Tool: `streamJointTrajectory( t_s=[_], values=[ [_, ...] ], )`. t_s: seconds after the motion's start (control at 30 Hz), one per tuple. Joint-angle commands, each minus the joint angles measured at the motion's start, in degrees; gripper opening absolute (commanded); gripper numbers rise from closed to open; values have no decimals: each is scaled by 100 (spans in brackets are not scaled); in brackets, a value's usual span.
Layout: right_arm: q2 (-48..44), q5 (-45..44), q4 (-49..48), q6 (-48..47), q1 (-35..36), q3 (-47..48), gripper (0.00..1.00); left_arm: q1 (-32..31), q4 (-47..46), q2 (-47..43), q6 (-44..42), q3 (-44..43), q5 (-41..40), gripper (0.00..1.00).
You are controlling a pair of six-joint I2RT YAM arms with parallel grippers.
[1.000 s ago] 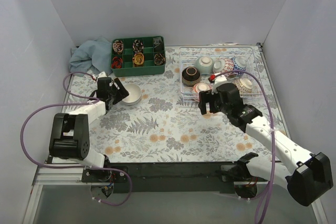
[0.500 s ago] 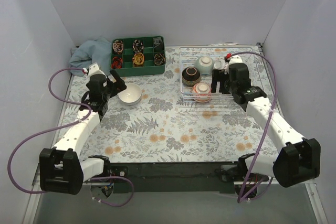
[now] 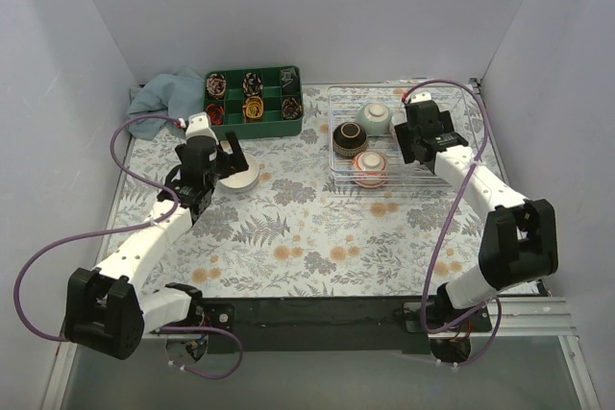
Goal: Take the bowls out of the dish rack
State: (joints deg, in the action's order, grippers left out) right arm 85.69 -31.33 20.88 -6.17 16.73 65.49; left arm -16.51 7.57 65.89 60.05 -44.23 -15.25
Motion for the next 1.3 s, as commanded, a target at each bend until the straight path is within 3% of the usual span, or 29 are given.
streamJointTrajectory(
  t_s=[0.0,0.43,0.87,1.03,1.27],
  values=[
    [369,-681,91,-639,-82,201,88,-203,78,-155,-345,-227,-479,98],
    [1204,-997,-23,-1245,-161,262,85,-475,34,-322,-503,-192,-673,98],
    [1301,-822,-67,-1606,-179,306,79,-493,-2,-296,-494,-156,-559,98],
    [1249,-655,3,-1597,-197,359,65,-493,-19,-313,-486,-139,-558,98],
    [1029,-778,144,-1422,-205,517,32,-502,-37,-322,-477,-130,-515,98]
  ],
)
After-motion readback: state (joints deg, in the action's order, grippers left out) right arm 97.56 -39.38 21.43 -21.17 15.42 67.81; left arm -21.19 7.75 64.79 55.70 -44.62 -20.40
